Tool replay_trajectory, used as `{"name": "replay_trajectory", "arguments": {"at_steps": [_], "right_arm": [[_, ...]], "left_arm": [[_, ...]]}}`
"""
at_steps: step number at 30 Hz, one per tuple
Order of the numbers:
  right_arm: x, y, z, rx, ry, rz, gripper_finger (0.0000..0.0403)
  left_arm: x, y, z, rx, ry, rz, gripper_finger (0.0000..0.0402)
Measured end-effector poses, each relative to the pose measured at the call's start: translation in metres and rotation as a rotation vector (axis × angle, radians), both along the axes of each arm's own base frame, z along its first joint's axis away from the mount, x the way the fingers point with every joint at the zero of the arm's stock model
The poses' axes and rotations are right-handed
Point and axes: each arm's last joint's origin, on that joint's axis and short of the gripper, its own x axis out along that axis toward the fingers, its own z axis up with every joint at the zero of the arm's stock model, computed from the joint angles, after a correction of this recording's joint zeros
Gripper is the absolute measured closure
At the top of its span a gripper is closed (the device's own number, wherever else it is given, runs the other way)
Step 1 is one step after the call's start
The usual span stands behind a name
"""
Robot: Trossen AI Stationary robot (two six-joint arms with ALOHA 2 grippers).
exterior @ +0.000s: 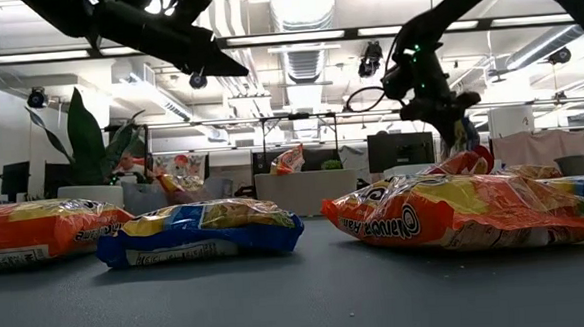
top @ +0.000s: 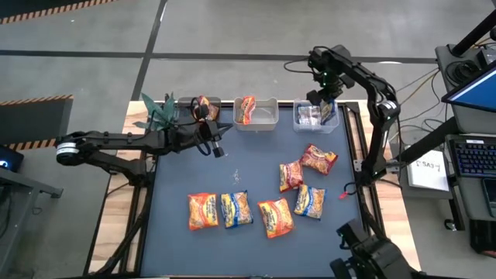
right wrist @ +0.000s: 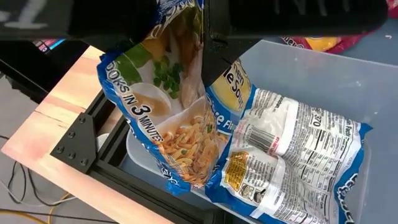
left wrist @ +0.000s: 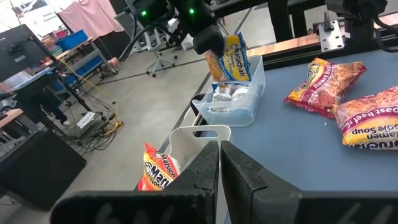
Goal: Sort Maruchan noodles
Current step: Put the center blue noodle pack into the transparent white bin
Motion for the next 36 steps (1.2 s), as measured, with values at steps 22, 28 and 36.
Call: {"name": "replay_trajectory", "arguments": {"at_steps": [22,28,36], "right_arm": [[-0.0018,0.0011,-0.0021,0.008,0.049,-0.022,0.0268],[-0.0025,0.0008,-0.0013,-0.01,0.07,-0.024,0.0279],[-0.0022,0.0013,-0.0014,0.001,0.056,-0.026,0.0346]], "left_arm": [[0.0001,0.0,-0.0001,-0.001,0.001,0.0,0.0402],[0.0001,0.0,-0.0001,-0.001,0.0,0.0,0.0402],[0.0001,0.0,-0.0001,-0.001,0.0,0.0,0.0402]]}}
